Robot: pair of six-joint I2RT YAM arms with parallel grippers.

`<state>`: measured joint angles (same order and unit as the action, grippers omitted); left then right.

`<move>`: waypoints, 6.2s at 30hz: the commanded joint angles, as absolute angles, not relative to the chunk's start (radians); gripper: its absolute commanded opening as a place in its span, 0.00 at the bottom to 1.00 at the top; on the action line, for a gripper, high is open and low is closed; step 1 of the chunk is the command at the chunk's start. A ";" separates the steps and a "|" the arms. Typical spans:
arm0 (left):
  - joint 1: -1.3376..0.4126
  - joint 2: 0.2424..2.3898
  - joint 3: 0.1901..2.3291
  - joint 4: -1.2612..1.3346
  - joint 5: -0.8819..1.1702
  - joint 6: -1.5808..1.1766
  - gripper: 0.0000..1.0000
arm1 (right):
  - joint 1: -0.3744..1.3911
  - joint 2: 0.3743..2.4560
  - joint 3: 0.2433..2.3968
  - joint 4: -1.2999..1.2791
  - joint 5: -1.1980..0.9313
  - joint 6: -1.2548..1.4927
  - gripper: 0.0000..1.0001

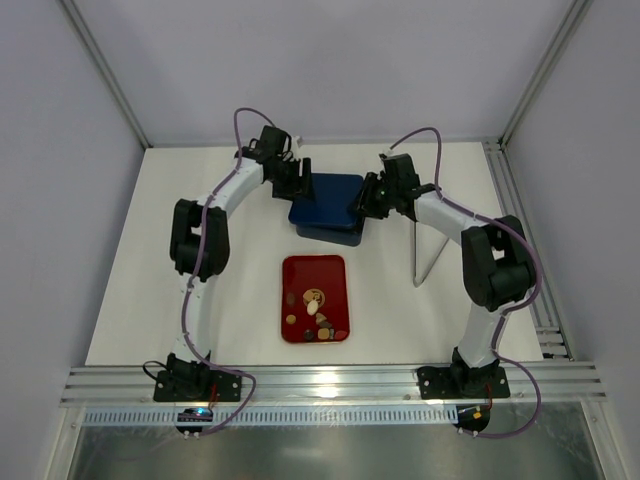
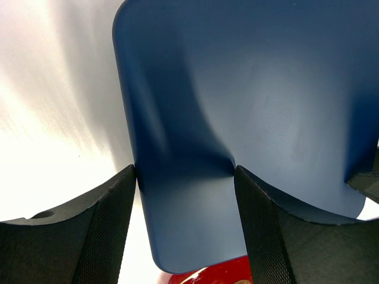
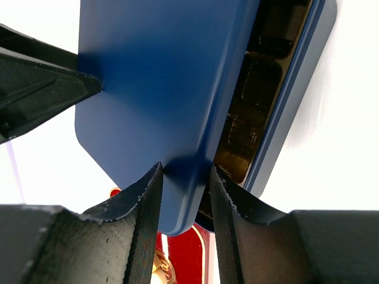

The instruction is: Pack the chocolate

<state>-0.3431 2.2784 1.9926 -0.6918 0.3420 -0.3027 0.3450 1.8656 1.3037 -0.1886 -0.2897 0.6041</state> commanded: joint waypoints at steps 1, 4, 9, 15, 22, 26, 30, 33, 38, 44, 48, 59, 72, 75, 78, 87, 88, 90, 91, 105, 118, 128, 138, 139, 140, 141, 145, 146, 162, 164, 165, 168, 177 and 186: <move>-0.357 2.207 1.974 -0.626 0.345 -0.288 0.66 | 0.365 1.795 1.293 -0.123 -0.285 0.597 0.38; -0.359 2.201 1.965 -0.611 0.345 -0.291 0.66 | 0.370 1.789 1.284 -0.127 -0.272 0.588 0.38; -0.362 2.198 1.956 -0.594 0.345 -0.295 0.66 | 0.371 1.758 1.253 -0.124 -0.255 0.584 0.37; -0.374 2.203 1.959 -0.584 0.344 -0.296 0.66 | 0.370 1.733 1.226 -0.130 -0.238 0.578 0.37; -0.384 2.204 1.959 -0.584 0.319 -0.288 0.66 | 0.370 1.707 1.175 -0.121 -0.227 0.575 0.37; -0.390 2.204 1.962 -0.584 0.310 -0.282 0.66 | 0.368 1.680 1.157 -0.138 -0.196 0.569 0.42; -0.399 2.207 1.963 -0.584 0.302 -0.272 0.66 | 0.368 1.652 1.138 -0.161 -0.170 0.565 0.46; -0.402 2.210 1.965 -0.586 0.293 -0.261 0.66 | 0.365 1.638 1.132 -0.181 -0.157 0.568 0.46; -0.405 2.215 1.965 -0.606 0.279 -0.230 0.66 | 0.328 1.611 1.088 -0.170 -0.161 0.600 0.51; -0.403 2.224 1.974 -0.644 0.265 -0.193 0.66 | 0.290 1.623 1.083 -0.175 -0.179 0.626 0.58; -0.405 2.227 1.971 -0.666 0.264 -0.178 0.66 | 0.282 1.667 1.127 -0.173 -0.205 0.637 0.64; -0.425 2.230 1.965 -0.690 0.272 -0.097 0.66 | 0.239 1.856 1.348 -0.216 -0.279 0.680 0.82; -0.446 2.224 1.947 -0.693 0.290 -0.049 0.63 | 0.221 2.008 1.476 -0.245 -0.337 0.736 0.85; -0.451 2.218 1.936 -0.692 0.290 -0.034 0.62 | 0.218 2.029 1.489 -0.247 -0.348 0.749 0.85; -0.457 2.212 1.925 -0.692 0.281 -0.012 0.62 | 0.216 2.040 1.505 -0.256 -0.350 0.749 0.86; -0.475 2.195 1.893 -0.684 0.242 0.035 0.59 | 0.218 2.037 1.493 -0.247 -0.350 0.741 0.79; -0.479 2.194 1.891 -0.686 0.239 0.038 0.59 | 0.218 2.037 1.491 -0.245 -0.350 0.741 0.77; -0.492 2.192 1.881 -0.684 0.213 0.051 0.59 | 0.218 2.039 1.488 -0.241 -0.356 0.741 0.72; -0.495 2.192 1.879 -0.684 0.201 0.057 0.59 | 0.216 2.037 1.488 -0.241 -0.357 0.739 0.70; -0.568 2.215 1.873 -0.759 0.009 0.078 0.55 | 0.218 1.988 1.407 -0.198 -0.345 0.710 0.50; -0.580 2.217 1.965 -0.833 -0.043 0.029 0.69 | 0.219 1.893 1.316 -0.189 -0.321 0.698 0.52; -0.526 2.177 1.987 -0.832 0.092 -0.061 0.79 | 0.219 1.852 1.313 -0.207 -0.325 0.680 0.67; -0.376 2.109 1.904 -0.697 0.317 -0.262 0.93 | 0.219 1.815 1.266 -0.196 -0.339 0.673 0.80; -0.367 2.120 1.913 -0.677 0.330 -0.284 0.93 | 0.219 1.807 1.259 -0.190 -0.341 0.670 0.80; -0.359 2.125 1.917 -0.666 0.350 -0.296 0.93 | 0.219 1.806 1.253 -0.189 -0.345 0.669 0.81; -0.342 2.132 1.922 -0.641 0.368 -0.320 0.93 | 0.219 1.805 1.250 -0.181 -0.357 0.669 0.81; -0.307 2.198 1.933 -0.562 0.481 -0.411 0.92 | 0.227 1.807 1.233 -0.156 -0.390 0.670 0.80; -0.302 2.210 1.934 -0.554 0.495 -0.423 0.91 | 0.230 1.810 1.233 -0.155 -0.390 0.664 0.80; -0.285 2.272 1.899 -0.348 0.653 -0.557 0.87 | 0.252 1.824 1.218 -0.169 -0.370 0.640 0.61; -0.285 2.273 1.899 -0.342 0.663 -0.569 0.86 | 0.252 1.824 1.215 -0.170 -0.368 0.638 0.58; -0.285 2.275 1.898 -0.341 0.670 -0.571 0.85 | 0.252 1.825 1.216 -0.170 -0.368 0.640 0.57; -0.285 2.279 1.891 -0.333 0.687 -0.577 0.84 | 0.252 1.827 1.218 -0.172 -0.367 0.640 0.52; -0.284 2.252 1.847 -0.327 0.689 -0.569 0.81 | 0.255 1.822 1.223 -0.192 -0.354 0.618 0.50; -0.284 2.195 1.803 -0.463 0.572 -0.485 0.80 | 0.275 1.801 1.201 -0.230 -0.305 0.581 0.57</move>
